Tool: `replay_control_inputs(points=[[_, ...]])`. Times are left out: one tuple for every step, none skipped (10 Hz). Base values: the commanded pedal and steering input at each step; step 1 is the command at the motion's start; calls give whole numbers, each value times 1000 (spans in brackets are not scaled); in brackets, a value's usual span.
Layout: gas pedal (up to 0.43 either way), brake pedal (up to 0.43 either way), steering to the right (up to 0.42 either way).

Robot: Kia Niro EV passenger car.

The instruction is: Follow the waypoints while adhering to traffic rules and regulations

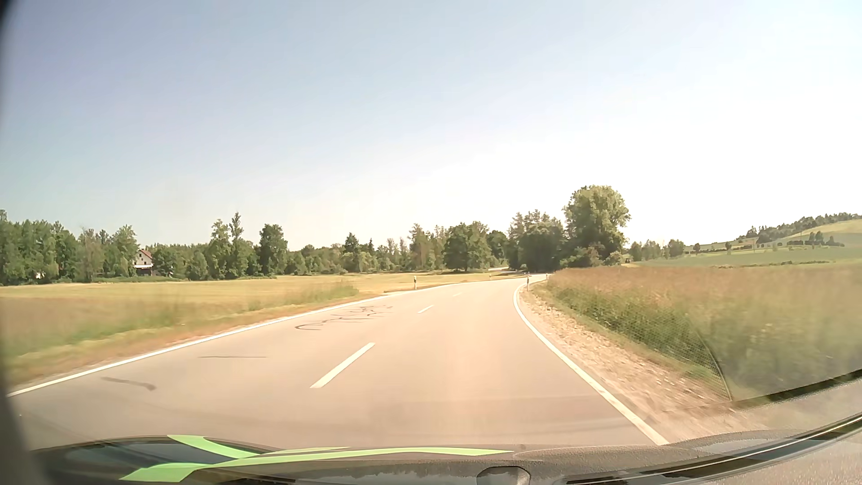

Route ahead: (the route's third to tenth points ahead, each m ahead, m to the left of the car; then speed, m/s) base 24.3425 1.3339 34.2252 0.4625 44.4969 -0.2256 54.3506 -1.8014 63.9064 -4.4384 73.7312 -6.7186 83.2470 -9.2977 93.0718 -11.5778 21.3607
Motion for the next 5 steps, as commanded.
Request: replay_control_inputs(points=[[67,0,20],[67,0,20],[118,0,20],[130,0,20],[130,0,20]])
